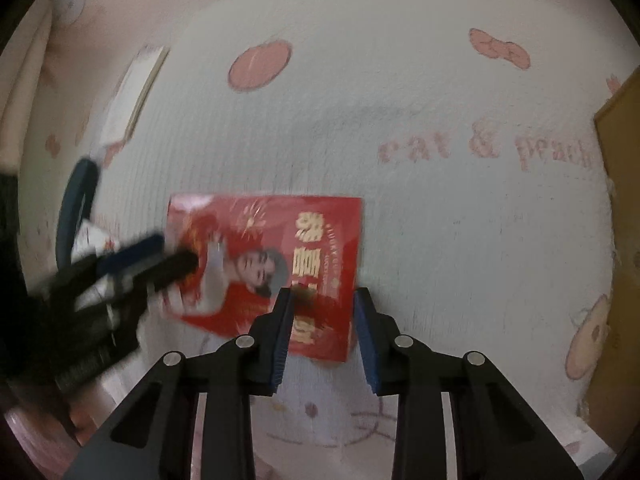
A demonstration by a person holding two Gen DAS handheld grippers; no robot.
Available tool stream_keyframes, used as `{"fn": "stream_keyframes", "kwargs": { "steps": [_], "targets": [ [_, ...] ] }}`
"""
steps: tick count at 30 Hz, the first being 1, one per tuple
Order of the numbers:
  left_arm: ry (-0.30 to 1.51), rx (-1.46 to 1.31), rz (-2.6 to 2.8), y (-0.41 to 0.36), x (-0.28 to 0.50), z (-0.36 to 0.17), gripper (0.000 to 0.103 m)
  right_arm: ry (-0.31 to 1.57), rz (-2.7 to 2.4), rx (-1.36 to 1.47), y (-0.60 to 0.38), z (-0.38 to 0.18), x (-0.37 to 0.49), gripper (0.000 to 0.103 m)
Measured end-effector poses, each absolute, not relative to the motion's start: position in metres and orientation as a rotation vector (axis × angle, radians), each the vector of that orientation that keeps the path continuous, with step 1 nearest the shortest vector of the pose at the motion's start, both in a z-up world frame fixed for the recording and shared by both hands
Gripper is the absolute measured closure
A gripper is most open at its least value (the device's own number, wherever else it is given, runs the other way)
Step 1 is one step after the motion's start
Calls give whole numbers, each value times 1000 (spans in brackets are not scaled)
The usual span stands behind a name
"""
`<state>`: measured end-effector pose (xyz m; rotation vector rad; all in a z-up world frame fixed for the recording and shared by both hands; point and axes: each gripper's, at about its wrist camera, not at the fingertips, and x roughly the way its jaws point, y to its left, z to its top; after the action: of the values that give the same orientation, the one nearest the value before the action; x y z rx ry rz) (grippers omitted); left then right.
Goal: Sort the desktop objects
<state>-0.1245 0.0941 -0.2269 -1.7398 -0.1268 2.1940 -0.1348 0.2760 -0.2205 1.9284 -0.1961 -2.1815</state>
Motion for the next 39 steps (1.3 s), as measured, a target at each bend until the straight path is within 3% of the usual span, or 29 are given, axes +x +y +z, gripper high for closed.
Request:
{"fn": "stream_keyframes", "kwargs": {
  "steps": [6, 13, 16, 22, 28, 32, 39],
  "targets": [
    [-64, -1756, 2225, 104, -104, -225, 57, -129, -2293, 1797, 273, -213, -153, 74],
    [-86, -1749, 2305, 93, -105, -213, 56, -317, -2302, 1867, 306, -203, -152, 69],
    [-19, -1683, 2331, 89, -110, -203, 55, -422, -2288, 1901, 319, -201, -142, 62],
    [109, -1613, 2332, 92, -132, -199, 49, -467, -2131, 2001, 305, -218, -132, 62],
    [-56, -1653, 2289, 84, -147, -209, 49, -343, -2079, 2006, 284, -225, -126, 61],
    [-161, -1703, 2222, 81, -142, -221, 49, -411, -2085, 1988, 291, -227, -127, 60],
    [-156, -1686, 2157, 92, -106, -222, 50, -392, -2180, 1875, 297, -218, -136, 61]
  ]
}}
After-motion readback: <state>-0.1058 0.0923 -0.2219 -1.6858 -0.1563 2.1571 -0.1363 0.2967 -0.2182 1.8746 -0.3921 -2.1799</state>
